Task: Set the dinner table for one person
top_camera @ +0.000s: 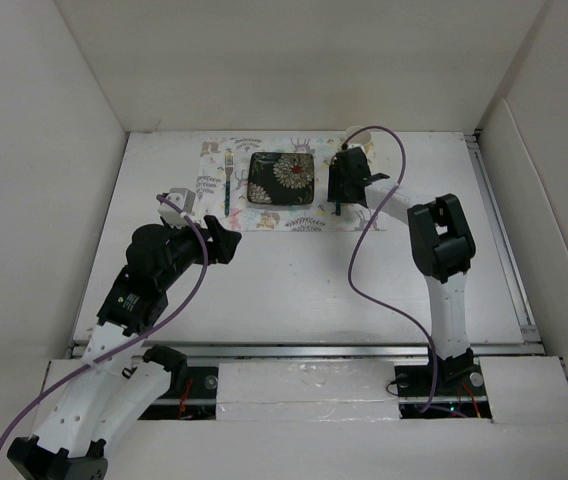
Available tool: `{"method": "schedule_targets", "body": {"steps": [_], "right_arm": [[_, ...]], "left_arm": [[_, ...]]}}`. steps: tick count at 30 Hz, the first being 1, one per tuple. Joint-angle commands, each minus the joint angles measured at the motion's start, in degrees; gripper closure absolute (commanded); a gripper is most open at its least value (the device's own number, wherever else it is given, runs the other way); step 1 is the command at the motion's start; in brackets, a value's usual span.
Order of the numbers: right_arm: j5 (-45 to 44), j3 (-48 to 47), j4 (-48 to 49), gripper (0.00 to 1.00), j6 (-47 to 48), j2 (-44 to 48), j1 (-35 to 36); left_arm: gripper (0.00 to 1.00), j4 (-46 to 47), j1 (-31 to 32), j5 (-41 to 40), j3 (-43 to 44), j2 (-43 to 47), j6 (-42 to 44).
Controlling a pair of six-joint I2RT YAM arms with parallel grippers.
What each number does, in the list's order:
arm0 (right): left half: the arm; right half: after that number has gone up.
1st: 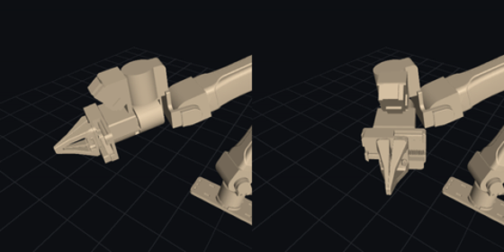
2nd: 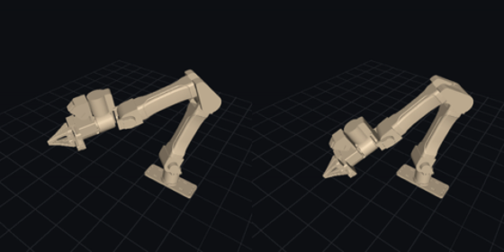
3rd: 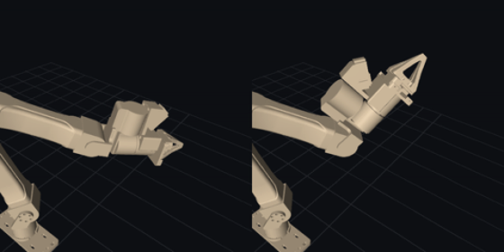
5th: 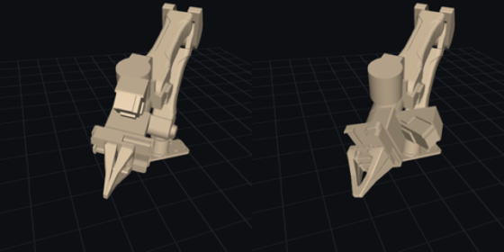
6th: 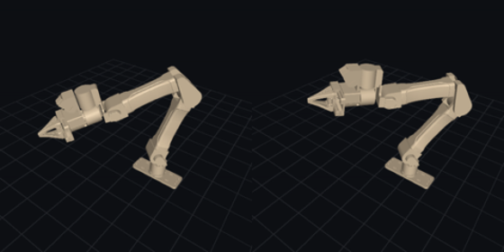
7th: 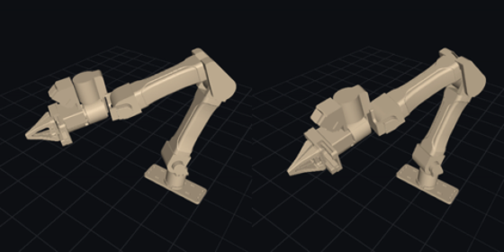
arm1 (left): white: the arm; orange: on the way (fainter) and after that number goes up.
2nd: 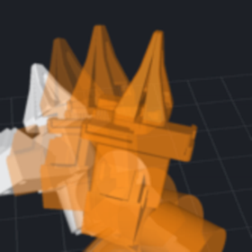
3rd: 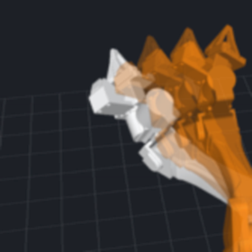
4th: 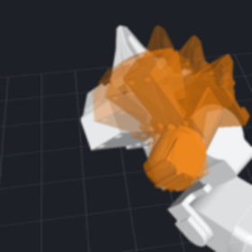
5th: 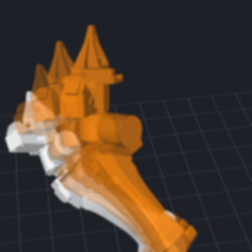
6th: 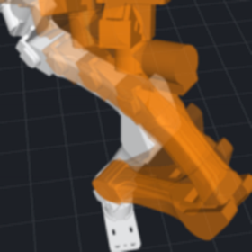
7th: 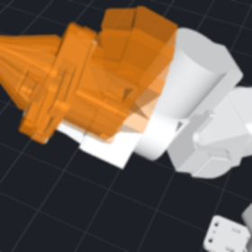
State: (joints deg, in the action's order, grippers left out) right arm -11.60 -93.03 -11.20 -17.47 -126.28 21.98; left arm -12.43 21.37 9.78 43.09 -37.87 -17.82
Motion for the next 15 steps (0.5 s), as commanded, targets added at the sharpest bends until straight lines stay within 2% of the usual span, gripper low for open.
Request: {"method": "schedule_targets", "body": {"steps": [1,2,5,7,8,9,10,13,15], "right_arm": [[-0.71,3.72,4.95,0.42,2.09,10.16,1.23],[-0.71,5.39,5.74,0.36,2.44,12.26,2.79],[-2.72,12.33,7.86,0.29,3.67,22.26,6.48],[-3.34,14.35,7.34,0.31,4.29,25.61,7.37],[-3.96,15.24,6.99,0.36,4.64,27.30,9.29],[-4.83,16.29,6.63,0.30,5.43,28.71,10.18],[-5.19,18.39,6.28,0.00,5.52,31.77,11.15],[-8.09,23.84,8.89,0.00,4.73,38.54,14.93],[-9.49,32.19,12.59,0.00,4.21,48.28,16.60]], "left_arm": [[0.28,1.26,-0.18,-0.90,0.77,-0.10,0.51],[0.28,1.18,-0.18,-1.77,1.03,-0.10,0.51],[0.26,1.17,-0.18,-2.66,1.03,0.33,0.25],[0.25,1.52,-0.18,-3.01,0.94,0.60,0.16],[0.25,1.61,-0.18,-3.71,0.94,0.69,0.16],[0.24,1.53,-0.18,-3.72,0.94,1.04,0.07],[0.24,1.61,-0.18,-3.72,0.94,1.21,0.07],[0.22,1.88,-0.18,-5.11,1.03,2.27,-0.54],[0.22,1.62,-0.18,-7.49,1.29,3.32,-0.72]]}}
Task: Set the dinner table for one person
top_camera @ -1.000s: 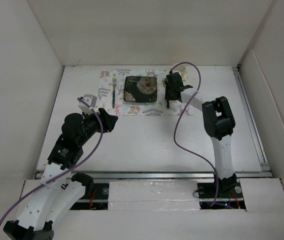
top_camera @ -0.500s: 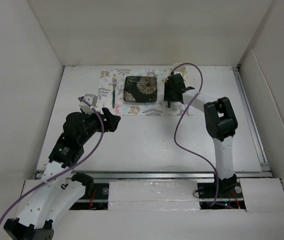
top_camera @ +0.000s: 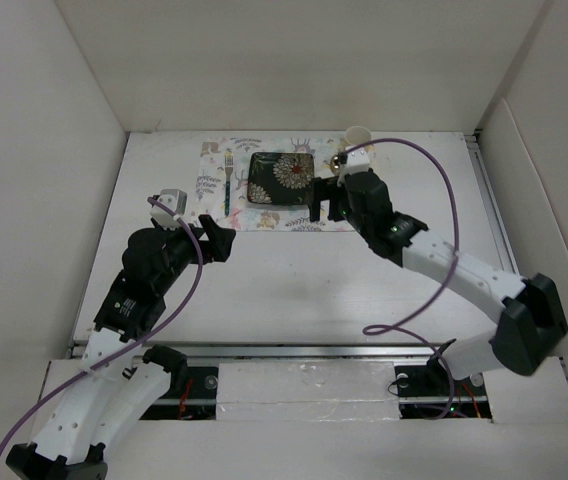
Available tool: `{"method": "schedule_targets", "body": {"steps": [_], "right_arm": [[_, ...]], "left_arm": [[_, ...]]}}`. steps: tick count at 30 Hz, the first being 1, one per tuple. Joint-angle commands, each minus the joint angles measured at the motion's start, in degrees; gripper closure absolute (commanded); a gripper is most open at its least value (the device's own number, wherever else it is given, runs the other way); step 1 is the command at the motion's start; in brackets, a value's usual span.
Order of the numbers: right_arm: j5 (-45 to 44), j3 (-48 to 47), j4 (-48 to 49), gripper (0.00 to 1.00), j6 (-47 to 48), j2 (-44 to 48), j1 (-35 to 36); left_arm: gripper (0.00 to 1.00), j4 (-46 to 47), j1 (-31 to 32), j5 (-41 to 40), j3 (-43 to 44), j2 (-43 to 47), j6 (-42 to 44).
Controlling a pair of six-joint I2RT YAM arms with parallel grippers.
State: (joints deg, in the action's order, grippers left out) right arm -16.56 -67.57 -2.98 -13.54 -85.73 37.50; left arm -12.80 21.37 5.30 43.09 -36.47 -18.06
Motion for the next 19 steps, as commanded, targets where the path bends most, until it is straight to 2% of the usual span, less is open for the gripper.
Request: {"method": "schedule_targets", "body": {"steps": [1,2,5,6,10,14,19], "right_arm": [[-5.76,9.27,6.65,0.00,-0.95,11.52,3.00],[-7.33,14.69,7.72,0.00,-1.66,19.82,3.98],[-10.86,22.28,9.40,0.00,-3.07,33.66,6.45],[-11.04,26.31,8.88,0.00,-3.33,42.84,7.06],[-12.26,33.28,3.70,0.00,-4.47,62.32,7.06],[-15.52,36.54,-4.21,0.00,-6.85,70.87,7.06],[-12.72,35.85,-5.72,0.00,-8.26,66.94,6.54]], "left_arm": [[0.22,1.64,-0.18,-3.89,1.29,2.28,-0.65],[0.22,1.64,-0.18,-4.68,1.29,2.80,-0.83],[0.22,2.07,-0.18,-8.63,0.94,4.91,-1.44],[0.22,2.07,-0.18,-9.08,0.86,6.05,-1.62],[0.22,4.79,-0.18,-8.99,-0.46,10.36,-2.94],[0.19,5.59,-0.18,-7.50,-1.34,11.77,-3.73],[0.17,5.85,-0.18,-3.82,0.24,8.00,-5.49]]}}
